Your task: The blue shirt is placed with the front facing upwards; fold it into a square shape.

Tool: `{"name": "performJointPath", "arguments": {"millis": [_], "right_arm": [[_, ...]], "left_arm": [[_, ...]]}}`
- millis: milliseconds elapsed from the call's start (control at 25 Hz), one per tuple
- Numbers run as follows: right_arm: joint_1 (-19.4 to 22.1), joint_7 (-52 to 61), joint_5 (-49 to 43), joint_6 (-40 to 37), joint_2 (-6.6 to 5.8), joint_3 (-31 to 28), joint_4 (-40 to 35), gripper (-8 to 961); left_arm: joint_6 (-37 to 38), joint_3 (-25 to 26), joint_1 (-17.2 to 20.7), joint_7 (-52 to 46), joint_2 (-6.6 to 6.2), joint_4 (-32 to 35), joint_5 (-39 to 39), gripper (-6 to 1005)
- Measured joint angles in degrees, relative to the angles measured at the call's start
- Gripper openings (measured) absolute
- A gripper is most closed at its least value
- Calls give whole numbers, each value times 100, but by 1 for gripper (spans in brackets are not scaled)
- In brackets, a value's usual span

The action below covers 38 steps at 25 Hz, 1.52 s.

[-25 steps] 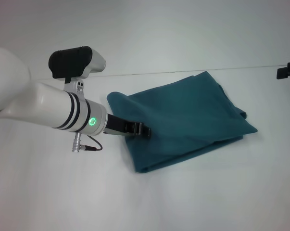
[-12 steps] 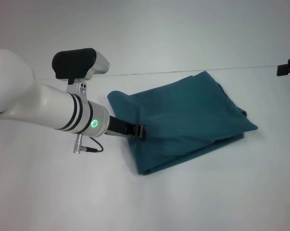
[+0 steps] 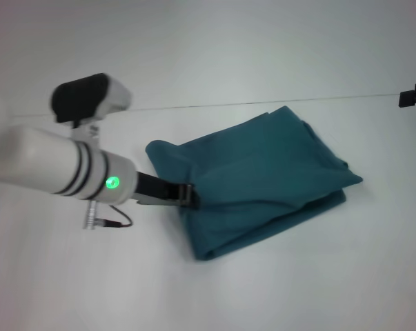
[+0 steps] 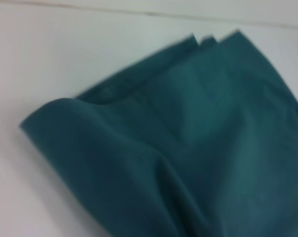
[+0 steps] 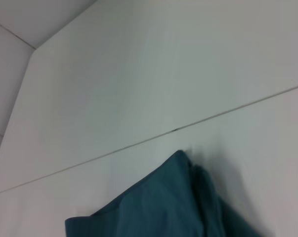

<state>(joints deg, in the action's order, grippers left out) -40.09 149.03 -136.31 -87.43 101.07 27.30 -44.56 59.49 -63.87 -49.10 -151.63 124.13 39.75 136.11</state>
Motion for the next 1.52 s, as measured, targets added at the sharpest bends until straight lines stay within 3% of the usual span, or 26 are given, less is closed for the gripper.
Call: {"name": "performJointPath", "arguments": {"millis": [120, 360, 560, 760, 1000, 1200, 1400, 1520], "right_arm": [[8, -2, 0, -2, 0, -23, 0, 765], [-5, -12, -1, -2, 2, -51, 0, 765], [-7, -14, -1, -2, 8, -51, 0, 765], [-7, -15, -1, -2, 21, -49, 0, 765], [-24, -21, -1, -2, 25, -49, 0, 765], [-29, -23, -1, -2, 26, -44, 4, 765], [-13, -24, -1, -8, 26, -40, 9, 765], [-8, -31, -1, -12, 26, -34, 9, 765]], "left_arm": [[431, 191, 436, -50, 4, 606, -2, 78], [798, 833, 882, 11, -101, 874, 335, 79], [807, 1387, 914, 239, -193, 888, 644, 75], [958, 1600, 876, 410, -288, 869, 662, 71], [1277, 1689, 861, 558, -300, 912, 662, 72], [1414, 1747, 989, 593, -257, 1352, 628, 73], [1810, 2467, 1089, 463, -241, 1598, 201, 228], [2131, 2855, 1122, 303, -289, 1259, -449, 342]]}}
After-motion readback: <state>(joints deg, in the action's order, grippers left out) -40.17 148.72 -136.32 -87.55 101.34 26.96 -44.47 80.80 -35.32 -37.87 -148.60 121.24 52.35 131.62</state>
